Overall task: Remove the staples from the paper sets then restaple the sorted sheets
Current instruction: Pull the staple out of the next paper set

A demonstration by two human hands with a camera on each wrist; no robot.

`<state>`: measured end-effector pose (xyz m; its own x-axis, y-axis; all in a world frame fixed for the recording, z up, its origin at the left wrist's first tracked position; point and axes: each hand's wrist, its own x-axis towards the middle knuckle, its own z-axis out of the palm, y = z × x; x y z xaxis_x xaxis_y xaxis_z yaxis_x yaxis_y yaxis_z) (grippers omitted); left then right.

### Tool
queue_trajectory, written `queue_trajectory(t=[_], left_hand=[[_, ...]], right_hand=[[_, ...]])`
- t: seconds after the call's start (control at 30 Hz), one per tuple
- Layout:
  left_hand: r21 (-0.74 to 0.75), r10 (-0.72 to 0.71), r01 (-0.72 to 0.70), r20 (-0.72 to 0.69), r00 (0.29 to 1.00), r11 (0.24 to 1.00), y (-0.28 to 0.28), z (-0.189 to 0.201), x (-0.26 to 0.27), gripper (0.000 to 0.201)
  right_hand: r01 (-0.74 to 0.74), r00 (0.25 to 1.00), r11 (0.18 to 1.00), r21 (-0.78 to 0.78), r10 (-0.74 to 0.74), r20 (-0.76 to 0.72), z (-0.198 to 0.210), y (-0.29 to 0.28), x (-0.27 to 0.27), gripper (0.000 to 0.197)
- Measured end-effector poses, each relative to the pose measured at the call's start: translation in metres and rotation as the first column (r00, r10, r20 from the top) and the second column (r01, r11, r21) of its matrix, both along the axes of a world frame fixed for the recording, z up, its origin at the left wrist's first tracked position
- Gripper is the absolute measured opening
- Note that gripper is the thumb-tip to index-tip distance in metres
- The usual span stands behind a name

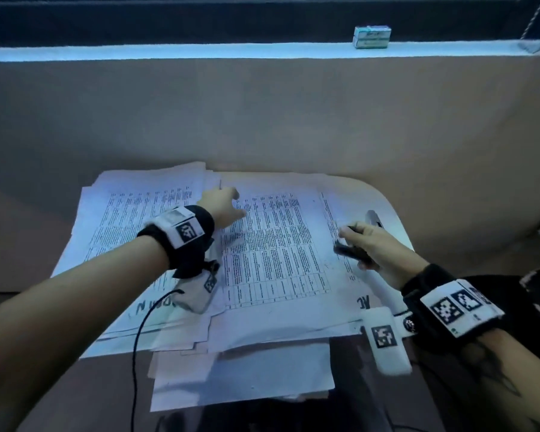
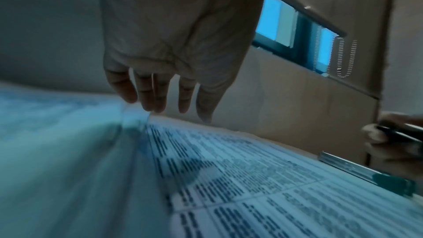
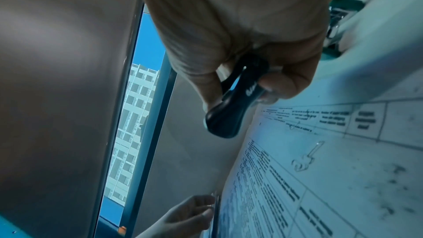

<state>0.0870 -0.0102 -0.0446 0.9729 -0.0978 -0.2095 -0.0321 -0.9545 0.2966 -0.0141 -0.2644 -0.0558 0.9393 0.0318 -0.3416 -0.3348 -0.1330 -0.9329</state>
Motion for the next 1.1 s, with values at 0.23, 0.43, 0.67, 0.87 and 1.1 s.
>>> queue_trajectory(t=[0.23, 0.43, 0.67, 0.87, 1.1], left_hand=[[0.096, 0.062, -0.050, -0.121, 0.991, 0.994, -0.010, 0.006, 0.037, 0.087], [0.100, 0.085, -0.067, -0.180, 0.980, 0.993, -0.008, 0.007, 0.059, 0.098], [0.048, 0.070, -0.063, -0.153, 0.986, 0.997, -0.006, 0.004, 0.075, 0.091], [0.111, 0.024, -0.003, -0.192, 0.981, 0.994, -0.009, 0.016, 0.081, 0.099], [-0.063, -0.027, 0.028, 0.018, 0.999, 0.998, -0.015, 0.020, 0.084, 0.049]], right_hand=[[-0.042, 0.999, 0.999, 0.001, 0.042, 0.021, -0.006, 0.005, -0.002, 0.016], [-0.012, 0.997, 0.995, -0.099, 0.019, 0.068, -0.010, 0.013, 0.011, 0.028], [-0.128, 0.989, 0.872, -0.472, 0.151, 0.009, -0.017, 0.022, 0.017, 0.035], [-0.255, 0.965, 0.891, -0.376, 0.212, -0.154, -0.008, 0.023, 0.023, 0.033], [-0.168, 0.981, 0.979, -0.113, 0.154, -0.119, -0.004, 0.010, 0.022, 0.026]])
